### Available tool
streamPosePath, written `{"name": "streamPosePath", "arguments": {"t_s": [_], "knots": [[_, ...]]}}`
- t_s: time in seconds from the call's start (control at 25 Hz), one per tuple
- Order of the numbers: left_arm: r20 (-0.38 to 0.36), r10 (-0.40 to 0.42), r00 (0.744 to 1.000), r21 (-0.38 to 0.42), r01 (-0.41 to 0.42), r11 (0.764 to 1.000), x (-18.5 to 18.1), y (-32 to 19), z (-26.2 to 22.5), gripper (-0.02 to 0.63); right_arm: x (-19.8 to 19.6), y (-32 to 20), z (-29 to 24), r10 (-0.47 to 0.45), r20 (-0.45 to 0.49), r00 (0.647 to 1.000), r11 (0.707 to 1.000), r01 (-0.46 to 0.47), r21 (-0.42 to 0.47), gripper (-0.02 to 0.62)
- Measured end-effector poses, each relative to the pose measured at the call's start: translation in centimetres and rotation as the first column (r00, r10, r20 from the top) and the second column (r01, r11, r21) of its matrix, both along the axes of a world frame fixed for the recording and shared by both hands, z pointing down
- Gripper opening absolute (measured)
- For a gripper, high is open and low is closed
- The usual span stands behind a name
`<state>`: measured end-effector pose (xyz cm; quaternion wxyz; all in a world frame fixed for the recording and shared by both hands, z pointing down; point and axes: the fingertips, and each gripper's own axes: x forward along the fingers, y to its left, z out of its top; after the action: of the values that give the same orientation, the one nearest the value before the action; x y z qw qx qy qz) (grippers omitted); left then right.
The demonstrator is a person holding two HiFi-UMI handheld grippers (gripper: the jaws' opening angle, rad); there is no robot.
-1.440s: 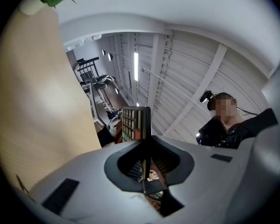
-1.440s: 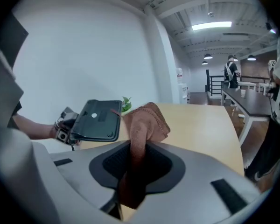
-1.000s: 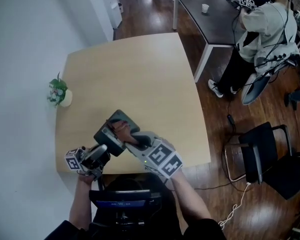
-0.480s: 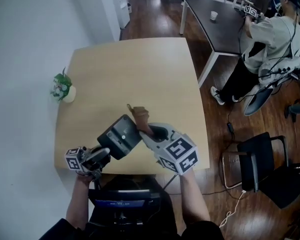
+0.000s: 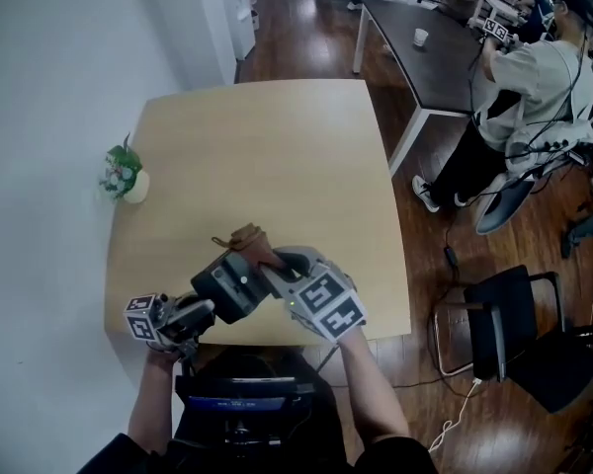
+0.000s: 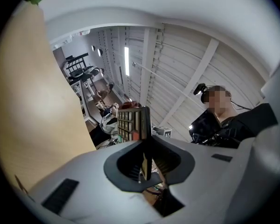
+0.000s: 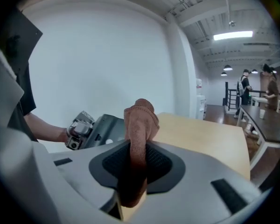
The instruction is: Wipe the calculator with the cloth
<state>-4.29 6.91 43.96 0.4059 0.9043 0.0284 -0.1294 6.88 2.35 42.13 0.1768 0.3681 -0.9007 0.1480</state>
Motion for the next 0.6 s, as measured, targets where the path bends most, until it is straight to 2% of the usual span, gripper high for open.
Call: {"name": "streamPosePath", "arguments": {"t_s": [0.16, 0.24, 0.32, 0.4, 0.48, 0.6], "knots": [[-0.016, -0.009, 1.000, -0.013, 0.009, 1.000, -0.3, -0.1, 0.4, 0.054, 5.5, -1.3, 2.3, 0.167, -0.068, 0.984, 0.984, -0.170, -0.053, 0.083], [-0.012, -0.017, 1.000, -0.012, 0.017, 1.000, -0.5, -0.3, 0.4, 0.054, 5.5, -1.2, 0.4, 0.178, -0.024, 0.984, 0.983, -0.179, -0.032, 0.083], [0.024, -0.019, 1.000, -0.001, 0.019, 1.000, -0.4, -0.4, 0.7, 0.054, 2.4, -0.6, -3.2, 0.093, 0.074, 0.993, 0.995, -0.094, 0.014, 0.083], [0.062, -0.014, 0.998, 0.016, 0.013, 1.000, 0.1, -0.3, 1.0, 0.054, -2.0, 0.6, -6.2, -0.043, 0.139, 0.989, 0.997, 0.035, 0.065, 0.083], [0.078, -0.004, 0.997, 0.032, 0.002, 0.999, 0.7, -0.2, 0.9, 0.054, -5.6, 1.4, -7.2, -0.152, 0.131, 0.980, 0.986, 0.140, 0.094, 0.083], [0.072, 0.009, 0.997, 0.051, -0.012, 0.999, 1.1, 0.1, 0.6, 0.054, -6.9, 0.9, -5.6, -0.179, 0.051, 0.983, 0.982, 0.175, 0.071, 0.084]]}}
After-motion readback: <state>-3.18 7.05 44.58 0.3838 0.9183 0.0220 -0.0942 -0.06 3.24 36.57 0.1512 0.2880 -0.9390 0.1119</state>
